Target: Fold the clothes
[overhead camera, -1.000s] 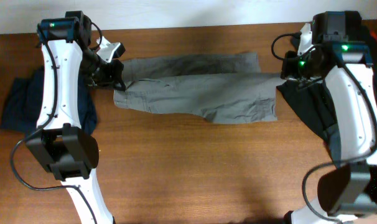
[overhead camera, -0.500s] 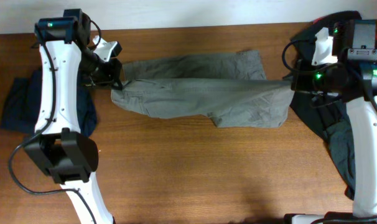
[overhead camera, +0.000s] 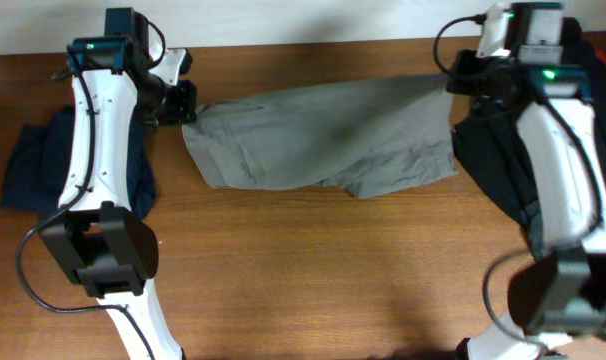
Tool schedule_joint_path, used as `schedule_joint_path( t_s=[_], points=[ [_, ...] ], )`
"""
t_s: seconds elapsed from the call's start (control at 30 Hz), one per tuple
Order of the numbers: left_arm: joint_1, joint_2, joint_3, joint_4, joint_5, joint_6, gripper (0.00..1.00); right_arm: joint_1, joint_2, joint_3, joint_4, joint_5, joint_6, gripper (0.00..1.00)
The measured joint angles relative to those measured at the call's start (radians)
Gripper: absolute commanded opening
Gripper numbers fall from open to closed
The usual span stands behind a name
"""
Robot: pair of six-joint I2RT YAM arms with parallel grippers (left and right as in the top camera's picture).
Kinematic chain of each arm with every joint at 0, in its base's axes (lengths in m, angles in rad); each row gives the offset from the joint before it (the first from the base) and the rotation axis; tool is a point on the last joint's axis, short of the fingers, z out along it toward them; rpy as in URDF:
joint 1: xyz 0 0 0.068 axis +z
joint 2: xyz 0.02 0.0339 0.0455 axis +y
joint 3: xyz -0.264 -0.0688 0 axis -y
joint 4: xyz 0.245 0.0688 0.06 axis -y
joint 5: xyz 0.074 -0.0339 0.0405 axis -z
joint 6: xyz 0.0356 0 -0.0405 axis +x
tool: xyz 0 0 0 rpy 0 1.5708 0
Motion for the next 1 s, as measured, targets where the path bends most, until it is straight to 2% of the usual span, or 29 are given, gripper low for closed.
schedule_joint_path(
  t_s=[0.4,0.67,0.7,0.73,0.77,0.8,0.83,0.87,1.0],
  points=[
    [0.0,0.0,-0.201,0.426,-0.054,-0.025,0.03,0.035,0.196,0.0,0.099,0.019,0.0,0.04],
    [0.0,0.0,-0.283,0.534,-0.056,-0.027,0.06,0.035,0.217,0.0,0.188,0.019,0.0,0.04],
    [0.0,0.0,-0.288,0.539,-0.056,-0.027,0.06,0.035,0.218,0.0,0.204,0.019,-0.001,0.08],
    [0.0,0.0,-0.291,0.542,-0.056,-0.027,0.07,0.035,0.218,0.0,0.224,0.018,0.002,0.27],
    [0.0,0.0,-0.293,0.544,-0.057,-0.027,0.15,0.035,0.219,0.0,0.245,0.018,0.005,0.6],
    [0.0,0.0,-0.295,0.544,-0.06,-0.024,0.4,0.035,0.219,0.0,0.264,0.023,0.0,0.85],
    [0.0,0.0,-0.297,0.546,-0.064,-0.022,0.83,0.035,0.219,0.0,0.282,0.025,0.0,0.99],
    [0.001,0.0,-0.3,0.548,-0.067,-0.028,0.99,0.035,0.219,0.0,0.297,0.029,0.0,0.99],
    [0.002,0.0,-0.307,0.548,-0.071,-0.028,0.99,0.035,0.219,0.0,0.297,0.035,-0.009,0.99]
  ],
)
